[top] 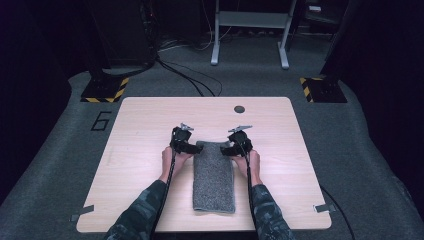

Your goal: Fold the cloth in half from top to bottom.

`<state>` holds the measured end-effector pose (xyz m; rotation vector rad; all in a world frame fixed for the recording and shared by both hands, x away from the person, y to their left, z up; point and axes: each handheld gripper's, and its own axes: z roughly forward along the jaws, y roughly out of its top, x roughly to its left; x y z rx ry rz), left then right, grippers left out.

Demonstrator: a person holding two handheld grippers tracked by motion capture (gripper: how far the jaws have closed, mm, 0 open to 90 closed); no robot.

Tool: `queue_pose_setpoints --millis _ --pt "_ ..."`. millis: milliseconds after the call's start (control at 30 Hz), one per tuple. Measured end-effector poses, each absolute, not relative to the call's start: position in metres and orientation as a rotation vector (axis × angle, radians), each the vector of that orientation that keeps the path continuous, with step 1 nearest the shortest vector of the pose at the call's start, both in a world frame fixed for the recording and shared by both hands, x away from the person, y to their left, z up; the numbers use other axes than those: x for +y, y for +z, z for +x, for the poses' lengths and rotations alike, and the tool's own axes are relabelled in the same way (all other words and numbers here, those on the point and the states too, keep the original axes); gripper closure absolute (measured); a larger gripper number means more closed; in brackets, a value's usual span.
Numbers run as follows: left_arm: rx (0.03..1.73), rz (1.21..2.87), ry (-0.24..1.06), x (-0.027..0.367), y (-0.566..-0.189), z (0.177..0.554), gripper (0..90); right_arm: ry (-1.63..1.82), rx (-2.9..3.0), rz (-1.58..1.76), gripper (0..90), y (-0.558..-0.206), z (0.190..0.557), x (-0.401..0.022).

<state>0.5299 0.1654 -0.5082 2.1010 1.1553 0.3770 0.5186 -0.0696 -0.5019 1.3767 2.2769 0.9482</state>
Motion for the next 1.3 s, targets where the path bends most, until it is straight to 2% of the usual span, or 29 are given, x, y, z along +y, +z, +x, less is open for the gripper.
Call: queue_pose_setpoints --millis 133,367,600,733,933,1300 --pt "1.146 2.113 0.379 0.161 -0.511 0.53 28.9 0.922 2.298 1.395 35.2 -0.512 0.523 -0.069" --pt "1.122 2.151 0.403 0.153 -0.514 0.525 44.2 0.924 2.295 1.341 57.3 -0.512 0.521 -0.066" --pt "1.079 2.168 0.416 0.148 -0.514 0.519 60.7 0.921 2.311 1.336 71.7 -0.511 0.518 -0.061" --pt "1.068 2.173 0.402 0.147 -0.513 0.518 66.3 0.916 2.315 1.346 77.2 -0.511 0.517 -0.059" --pt "1.037 2.168 0.404 0.144 -0.515 0.513 81.3 0.925 2.317 1.365 84.2 -0.511 0.515 -0.056" --pt "1.042 2.121 0.416 0.147 -0.511 0.512 84.0 0.947 2.291 1.373 86.3 -0.509 0.514 -0.057"
